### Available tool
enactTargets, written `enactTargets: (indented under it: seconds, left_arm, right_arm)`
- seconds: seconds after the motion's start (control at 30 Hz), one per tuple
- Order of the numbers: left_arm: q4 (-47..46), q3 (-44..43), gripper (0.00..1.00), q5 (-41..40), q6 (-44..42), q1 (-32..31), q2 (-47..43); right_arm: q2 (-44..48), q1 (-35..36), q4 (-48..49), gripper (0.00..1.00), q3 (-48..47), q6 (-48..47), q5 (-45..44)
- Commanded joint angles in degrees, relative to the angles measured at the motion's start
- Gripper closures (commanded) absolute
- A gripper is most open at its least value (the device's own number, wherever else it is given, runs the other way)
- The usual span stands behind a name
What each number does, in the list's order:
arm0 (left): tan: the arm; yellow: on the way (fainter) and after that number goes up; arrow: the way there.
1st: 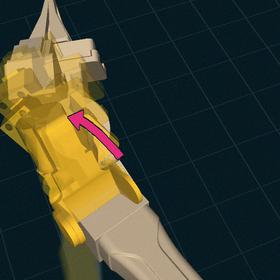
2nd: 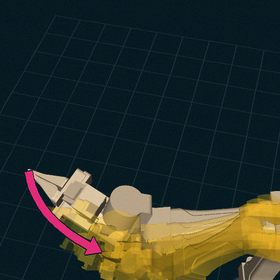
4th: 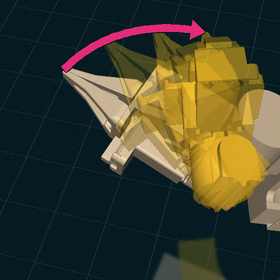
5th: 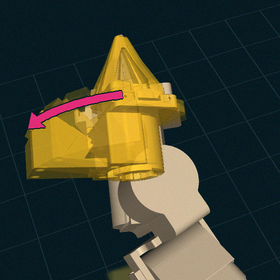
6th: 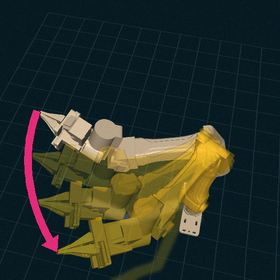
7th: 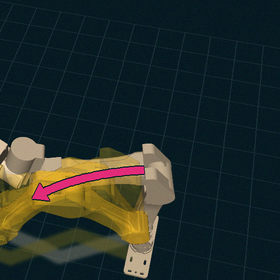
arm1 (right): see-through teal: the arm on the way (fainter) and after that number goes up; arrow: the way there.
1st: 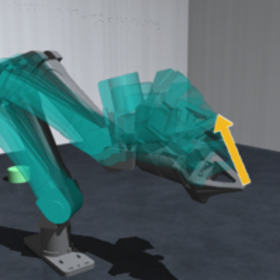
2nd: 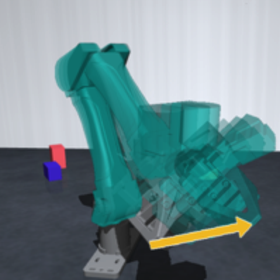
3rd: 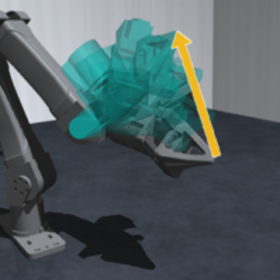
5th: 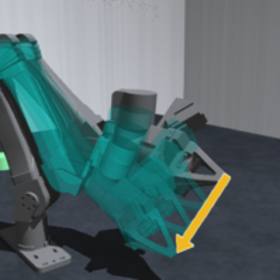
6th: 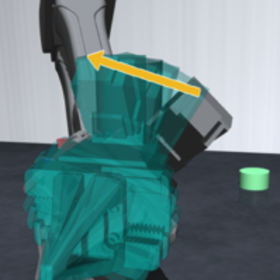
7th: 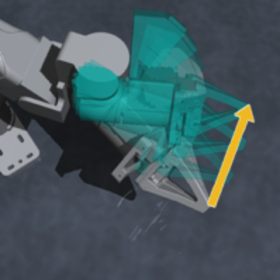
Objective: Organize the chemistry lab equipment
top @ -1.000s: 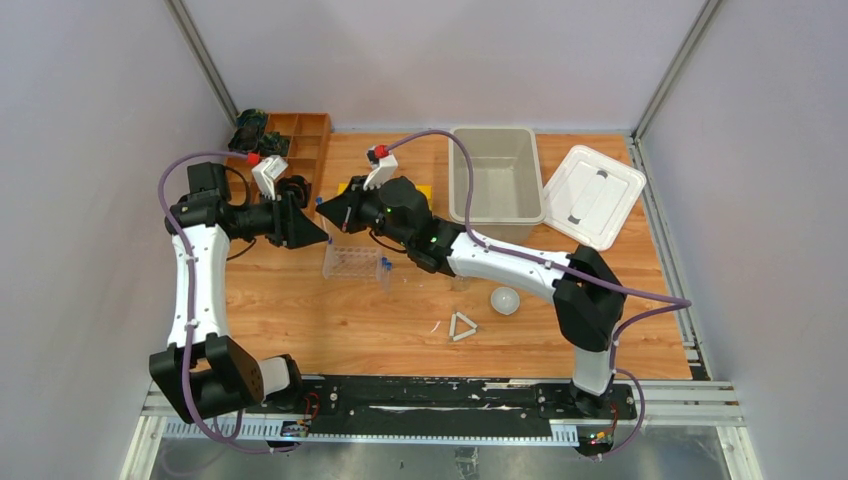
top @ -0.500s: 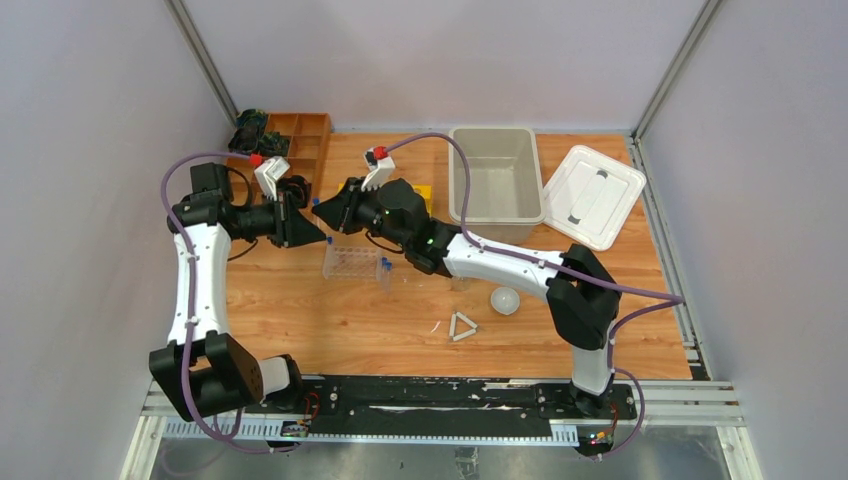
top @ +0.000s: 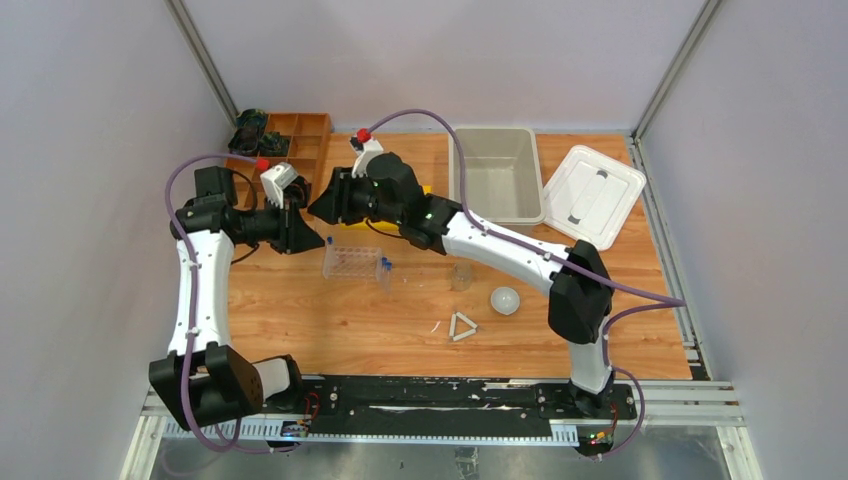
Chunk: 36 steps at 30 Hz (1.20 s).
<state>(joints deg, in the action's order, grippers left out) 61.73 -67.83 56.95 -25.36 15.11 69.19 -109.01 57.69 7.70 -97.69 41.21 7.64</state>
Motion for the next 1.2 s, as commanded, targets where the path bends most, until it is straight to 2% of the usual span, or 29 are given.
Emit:
enactTargets:
  seconds: [0.0, 0.17, 0.3, 0.37, 0.4, 0.43, 0.47, 0.53, 0.57, 0.67, 0.77, 0.87, 1.17]
  left_arm:
    - [-0.56, 0.11, 0.99, -1.14, -1.56, -0.87, -1.69]
    - [-0.56, 0.25, 0.99, -2.19, -1.73, -1.34, -2.03]
    - [-0.56, 0.39, 0.99, -2.44, -1.79, -1.35, -2.02]
    - [-0.56, 0.24, 0.92, -2.89, -1.74, -1.46, -1.69]
    - [-0.56, 0.20, 0.83, -3.20, -1.51, -1.49, -1.45]
    - [-0.56, -0.01, 0.68, -3.67, -1.21, -1.44, -1.12]
    - [-0.52, -0.05, 0.51, -4.19, -0.82, -1.42, -0.84]
    - [-0.48, -0.40, 0.08, -5.39, -0.04, -1.45, -0.29]
    - [-0.48, -0.71, 0.01, -6.12, 0.49, -1.46, -0.10]
    - [-0.48, -2.45, 0.00, -9.08, 2.39, -1.32, 0.95]
    - [-0.48, -4.50, 0.00, -11.64, 4.68, -1.22, 2.40]
    - [-0.48, -6.44, 0.00, -12.11, 6.89, 0.17, 3.93]
    - [-0.48, -9.36, 0.00, -14.28, 9.87, 6.72, 8.59]
  right_arm:
    - [-3.55, -0.83, -9.41, 0.58, -6.84, -3.78, 6.05]
    - [-4.11, -1.00, -11.27, 0.66, -8.05, -5.31, 6.72]
    - [-3.50, -1.33, -11.31, 0.84, -7.59, -6.31, 6.39]
    - [-2.96, -1.43, -11.36, 0.94, -7.16, -7.30, 5.81]
    - [-2.55, -1.49, -11.31, 0.98, -6.82, -8.05, 5.36]
    - [-2.01, -1.59, -11.37, 1.00, -6.36, -8.85, 4.74]
    - [-1.47, -1.71, -11.47, 1.00, -5.73, -10.15, 3.80]
    - [0.12, -1.87, -11.36, 1.00, -3.69, -12.16, 1.12]
    - [0.92, -2.00, -11.06, 1.00, -2.58, -13.39, -0.02]
    - [3.29, -2.06, -8.65, 1.00, 2.46, -17.81, -3.68]
    - [5.30, -2.10, 0.42, 1.00, 10.76, -20.42, -4.91]
    - [4.54, -1.52, 6.72, 1.00, 15.24, -23.60, -4.36]
    - [-3.61, 3.21, 20.19, 1.00, 15.86, -35.95, -1.74]
